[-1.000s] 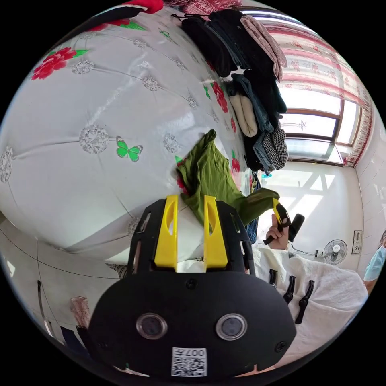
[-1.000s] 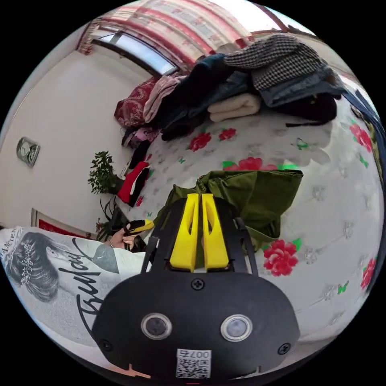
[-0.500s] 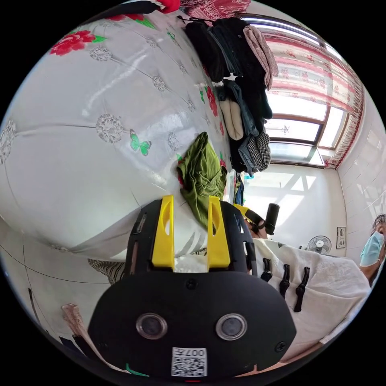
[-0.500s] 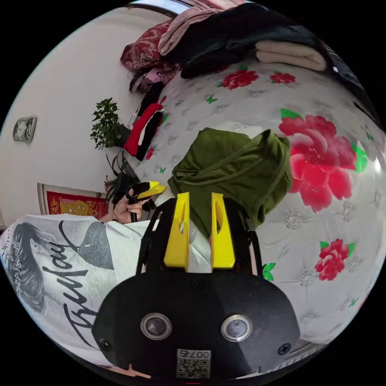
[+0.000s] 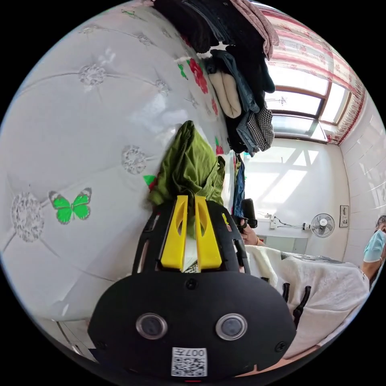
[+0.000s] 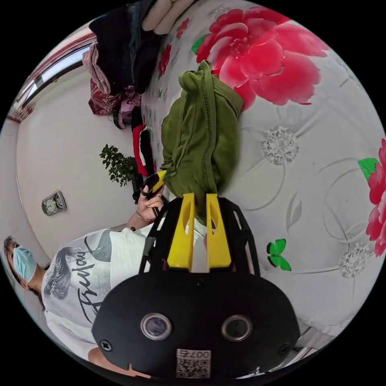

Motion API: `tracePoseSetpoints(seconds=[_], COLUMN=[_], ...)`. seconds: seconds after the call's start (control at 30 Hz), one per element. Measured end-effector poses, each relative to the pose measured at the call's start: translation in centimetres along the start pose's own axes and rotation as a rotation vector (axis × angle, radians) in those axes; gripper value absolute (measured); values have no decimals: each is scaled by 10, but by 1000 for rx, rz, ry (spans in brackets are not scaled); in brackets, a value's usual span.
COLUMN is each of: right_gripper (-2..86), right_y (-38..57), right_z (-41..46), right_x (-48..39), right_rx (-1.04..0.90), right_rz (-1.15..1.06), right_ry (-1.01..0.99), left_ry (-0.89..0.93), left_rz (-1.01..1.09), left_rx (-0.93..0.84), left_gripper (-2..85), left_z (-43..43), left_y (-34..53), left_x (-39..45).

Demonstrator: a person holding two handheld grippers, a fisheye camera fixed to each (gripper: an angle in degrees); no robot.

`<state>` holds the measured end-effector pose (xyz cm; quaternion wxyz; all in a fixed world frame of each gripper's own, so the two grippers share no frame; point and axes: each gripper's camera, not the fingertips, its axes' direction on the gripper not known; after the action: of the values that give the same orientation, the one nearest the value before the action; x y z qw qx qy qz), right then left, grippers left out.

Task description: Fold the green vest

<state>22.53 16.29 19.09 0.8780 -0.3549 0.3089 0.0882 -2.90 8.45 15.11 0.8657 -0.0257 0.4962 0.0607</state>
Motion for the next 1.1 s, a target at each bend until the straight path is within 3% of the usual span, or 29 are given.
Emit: tracePoseSetpoints(seconds=[0.27,0.37,0.53,0.7,0.87,1.03,1.1], right_gripper=[7,5,6,22,67,93,96], right_y=[-23,-52,-63,-64,-91,-56,-23], right_z=[-90,-156,-275,-321,-316,-264,-252], right_x=[-74,-132,-278,-343,-282,-122,-65], right_rx=[232,352,621,787,896,814,760], right_rz=[-217,-348,-675,-783,-555,-188,-9], right_ry=[-94,-56,60,177,238,574,681], left_ry=[160,231,316,233,48,-278,-315], left_rz=[214,329,677,771,637,474,388], left_rx=[67,90,177,249,175,-43,-113], left_gripper=[6,5,10,33,66,81,80], left_z=[-10,-5,-5,24,98,164,170], left_y=[-94,-165,-266,-312,-338,-287,-251], left_x=[89,152,325,414,369,219,170])
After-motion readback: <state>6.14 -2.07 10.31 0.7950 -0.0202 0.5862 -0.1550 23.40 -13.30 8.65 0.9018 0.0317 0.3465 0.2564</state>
